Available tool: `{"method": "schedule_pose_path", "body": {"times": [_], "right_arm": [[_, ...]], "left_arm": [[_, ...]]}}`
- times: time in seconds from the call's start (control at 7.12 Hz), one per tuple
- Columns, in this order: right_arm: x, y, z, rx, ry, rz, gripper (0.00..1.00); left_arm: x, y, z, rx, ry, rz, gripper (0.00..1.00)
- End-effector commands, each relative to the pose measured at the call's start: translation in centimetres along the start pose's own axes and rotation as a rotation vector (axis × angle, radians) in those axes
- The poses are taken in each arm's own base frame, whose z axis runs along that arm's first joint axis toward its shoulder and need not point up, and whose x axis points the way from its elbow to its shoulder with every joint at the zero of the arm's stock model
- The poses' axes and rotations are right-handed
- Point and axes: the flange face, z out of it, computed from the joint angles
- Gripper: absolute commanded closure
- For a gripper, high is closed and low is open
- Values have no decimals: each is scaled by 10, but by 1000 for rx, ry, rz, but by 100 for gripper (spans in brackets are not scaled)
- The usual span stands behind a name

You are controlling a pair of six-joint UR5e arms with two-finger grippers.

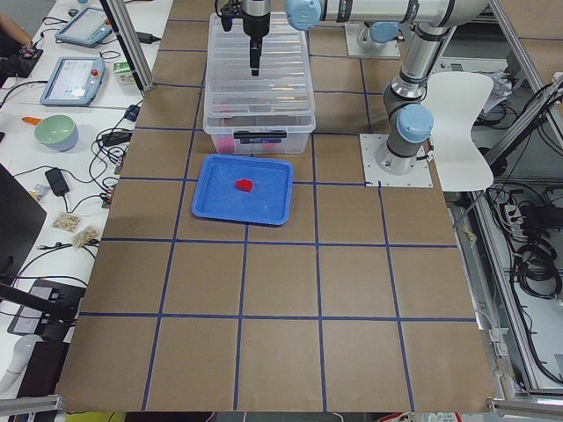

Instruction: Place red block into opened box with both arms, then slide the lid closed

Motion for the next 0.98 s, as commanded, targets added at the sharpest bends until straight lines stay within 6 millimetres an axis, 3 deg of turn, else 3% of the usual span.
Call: {"method": "schedule_pose_path", "body": {"times": [0.0, 0.56, 0.84], "right_arm": [[0, 3, 13, -40, -7, 1, 0], [-1, -1, 27, -59, -19, -2, 0], [0, -5, 24, -46, -15, -6, 0]], "left_arm": [[0, 0, 1, -1, 1, 0, 0], [0, 0, 1, -1, -1, 0, 0], [0, 0, 1, -2, -2, 0, 0]]}}
